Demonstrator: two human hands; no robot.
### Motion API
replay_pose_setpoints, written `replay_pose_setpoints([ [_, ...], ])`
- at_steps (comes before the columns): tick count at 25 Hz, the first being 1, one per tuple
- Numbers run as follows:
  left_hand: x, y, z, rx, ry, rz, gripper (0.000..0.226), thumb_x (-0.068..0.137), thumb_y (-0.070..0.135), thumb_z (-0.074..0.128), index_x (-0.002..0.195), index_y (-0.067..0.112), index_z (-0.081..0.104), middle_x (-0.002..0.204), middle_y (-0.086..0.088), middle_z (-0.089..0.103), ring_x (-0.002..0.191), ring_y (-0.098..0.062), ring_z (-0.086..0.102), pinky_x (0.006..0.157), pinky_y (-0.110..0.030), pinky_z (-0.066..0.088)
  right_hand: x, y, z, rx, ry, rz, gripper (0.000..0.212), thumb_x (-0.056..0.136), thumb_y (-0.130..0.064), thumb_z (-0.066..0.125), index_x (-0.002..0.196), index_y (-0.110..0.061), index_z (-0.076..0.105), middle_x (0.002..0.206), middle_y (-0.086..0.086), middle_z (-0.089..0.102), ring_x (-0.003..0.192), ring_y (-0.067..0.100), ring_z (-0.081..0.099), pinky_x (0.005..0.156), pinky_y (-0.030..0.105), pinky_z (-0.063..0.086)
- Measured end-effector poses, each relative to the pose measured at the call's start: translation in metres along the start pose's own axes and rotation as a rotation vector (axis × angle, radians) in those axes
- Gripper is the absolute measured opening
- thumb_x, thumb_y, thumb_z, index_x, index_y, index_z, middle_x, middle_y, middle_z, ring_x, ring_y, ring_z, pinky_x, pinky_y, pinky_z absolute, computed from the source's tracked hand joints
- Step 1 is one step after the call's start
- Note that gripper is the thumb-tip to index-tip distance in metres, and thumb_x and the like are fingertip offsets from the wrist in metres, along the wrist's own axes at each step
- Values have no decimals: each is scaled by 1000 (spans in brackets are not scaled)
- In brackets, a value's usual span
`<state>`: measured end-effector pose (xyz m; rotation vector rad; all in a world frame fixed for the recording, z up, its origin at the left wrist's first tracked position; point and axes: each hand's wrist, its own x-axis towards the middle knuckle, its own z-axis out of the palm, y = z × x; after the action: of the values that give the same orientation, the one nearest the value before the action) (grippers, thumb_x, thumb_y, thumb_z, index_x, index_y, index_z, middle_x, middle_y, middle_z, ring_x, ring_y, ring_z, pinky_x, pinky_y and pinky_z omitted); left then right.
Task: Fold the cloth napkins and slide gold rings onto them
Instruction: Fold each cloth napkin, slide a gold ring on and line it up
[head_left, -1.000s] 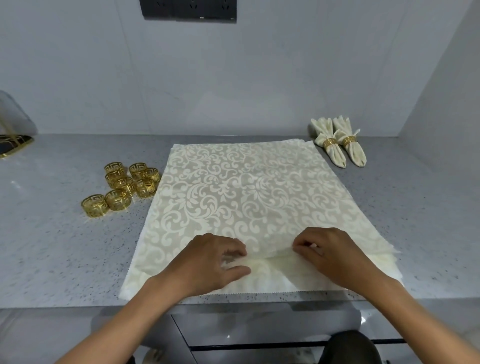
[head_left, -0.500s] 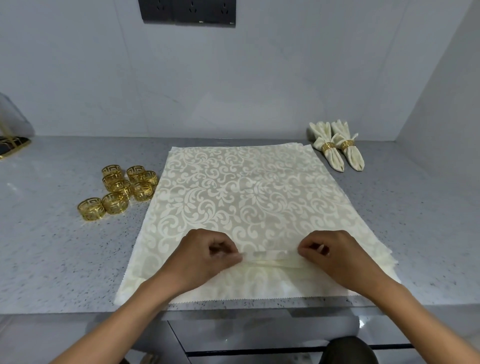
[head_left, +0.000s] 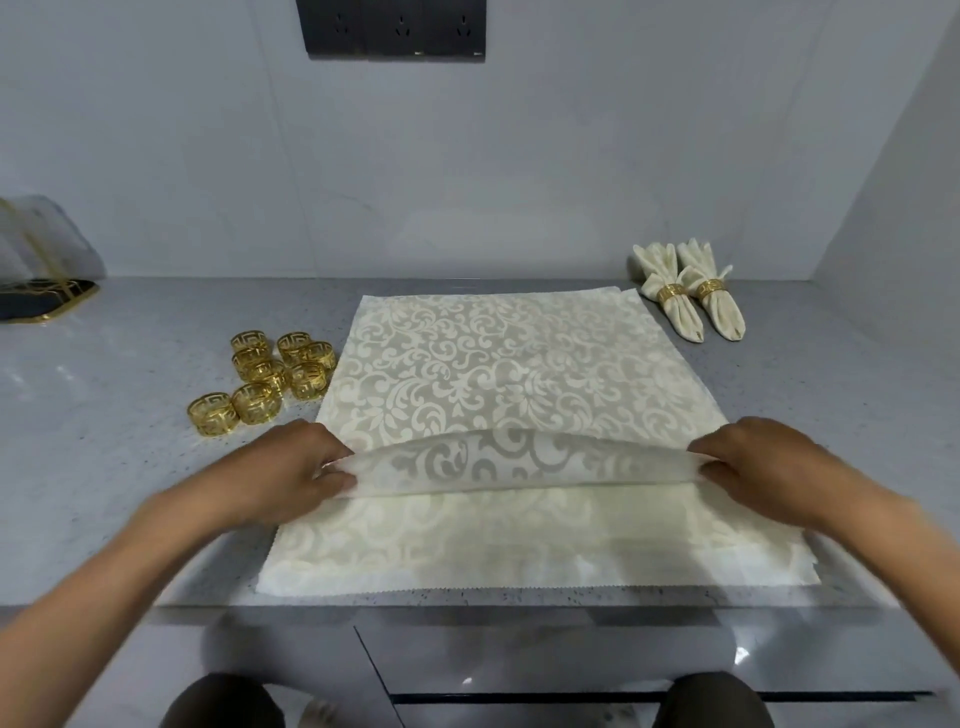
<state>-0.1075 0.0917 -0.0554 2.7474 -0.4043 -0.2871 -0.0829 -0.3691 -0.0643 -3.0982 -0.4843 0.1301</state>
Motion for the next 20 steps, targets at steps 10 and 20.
replay_pose_setpoints([
  [10, -40, -4, -21, -547, -257, -137, 31, 80, 36, 77, 73, 7, 74, 68, -10, 67, 59, -14, 58, 59, -22, 47, -41, 42, -32, 639, -420, -22, 7, 81, -24, 79, 83, -31, 78, 84, -4, 76, 77, 11, 72, 73, 30, 56],
  [20, 48, -30, 18, -505, 471, -430, 41, 83, 15, 77, 55, 9, 47, 50, -6, 44, 47, -14, 38, 54, -27, 28, 78, 48, 1, 768, 93, 411, 13, 80, -13, 81, 85, -6, 72, 88, 6, 73, 74, 18, 65, 69, 29, 47],
])
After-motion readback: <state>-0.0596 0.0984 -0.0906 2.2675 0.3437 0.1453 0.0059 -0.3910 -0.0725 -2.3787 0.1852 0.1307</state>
